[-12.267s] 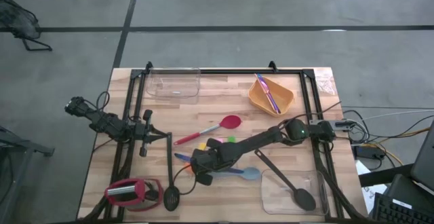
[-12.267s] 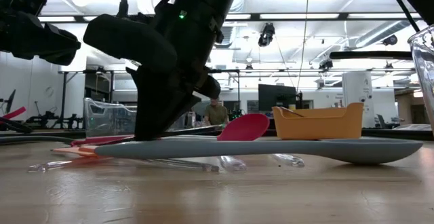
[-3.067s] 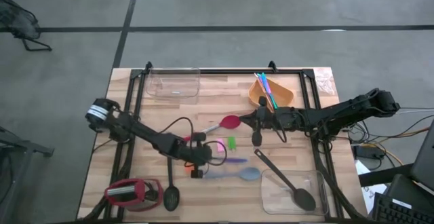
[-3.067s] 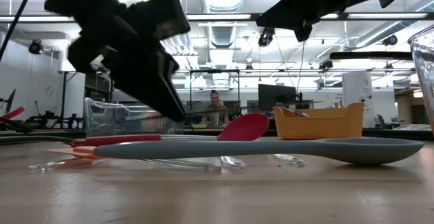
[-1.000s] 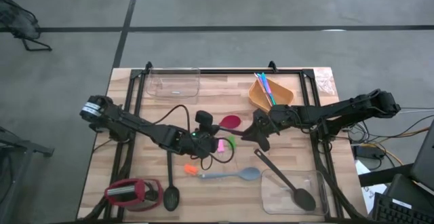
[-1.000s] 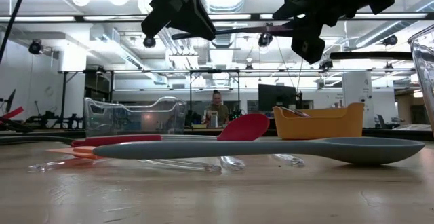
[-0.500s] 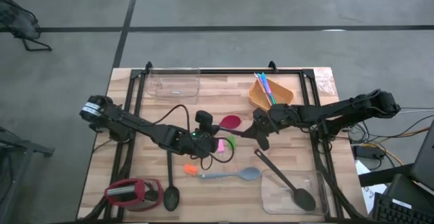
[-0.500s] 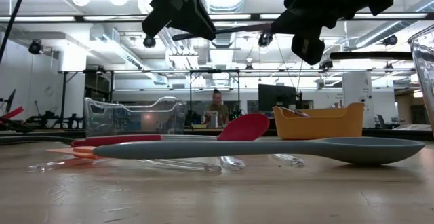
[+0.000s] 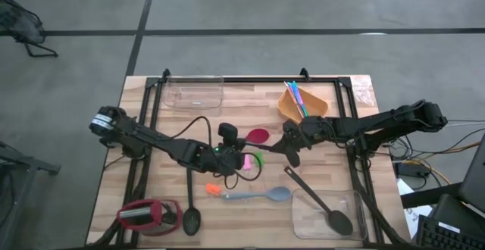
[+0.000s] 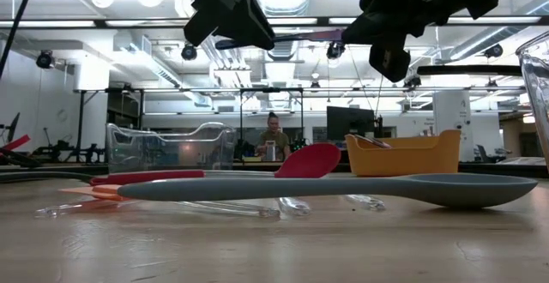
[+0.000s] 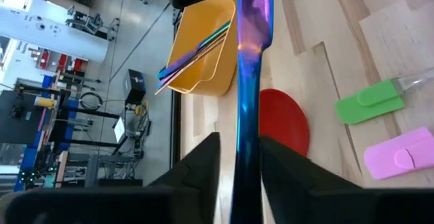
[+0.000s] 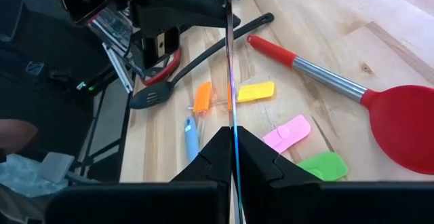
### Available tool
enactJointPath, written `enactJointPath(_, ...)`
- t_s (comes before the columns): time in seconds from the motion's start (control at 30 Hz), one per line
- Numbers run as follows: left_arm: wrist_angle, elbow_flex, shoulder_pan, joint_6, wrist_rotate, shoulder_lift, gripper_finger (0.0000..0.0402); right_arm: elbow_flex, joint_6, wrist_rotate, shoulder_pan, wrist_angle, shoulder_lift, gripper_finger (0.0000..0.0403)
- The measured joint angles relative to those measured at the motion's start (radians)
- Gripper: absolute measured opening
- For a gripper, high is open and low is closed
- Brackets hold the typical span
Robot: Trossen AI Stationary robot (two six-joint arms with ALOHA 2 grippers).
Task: Pick & Place Kitchen Items
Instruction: Put the blue knife into the yellow bin
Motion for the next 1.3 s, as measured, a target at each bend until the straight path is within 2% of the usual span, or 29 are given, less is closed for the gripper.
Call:
enactJointPath(0.2,0.001,0.000,0.000,-0.023,-0.005,0.000,0.0162,0.000,0.000,0.052,-0.006,-0.012,0.000,0.0008)
enactJointPath(0.37,0.008,0.000,-0.004,-0.027,-0.057,0.000,0.0186,0.000,-0.008,0.118,-0.015,-0.026,0.000,0.0008)
enactJointPath(0.7,-0.012,-0.010,-0.003,-0.089,-0.057,0.000,0.0186,0.002,-0.035,0.301,-0.048,-0.170,-0.012,0.0008)
enactJointPath(1.13,-0.040,-0.020,-0.001,-0.167,-0.056,0.000,0.0186,0.040,0.006,0.716,-0.055,-0.551,-0.146,0.0008)
enactJointPath(1.3,-0.044,-0.028,-0.001,-0.178,-0.054,0.000,0.0186,0.035,0.025,0.800,-0.072,-0.599,-0.159,0.0008)
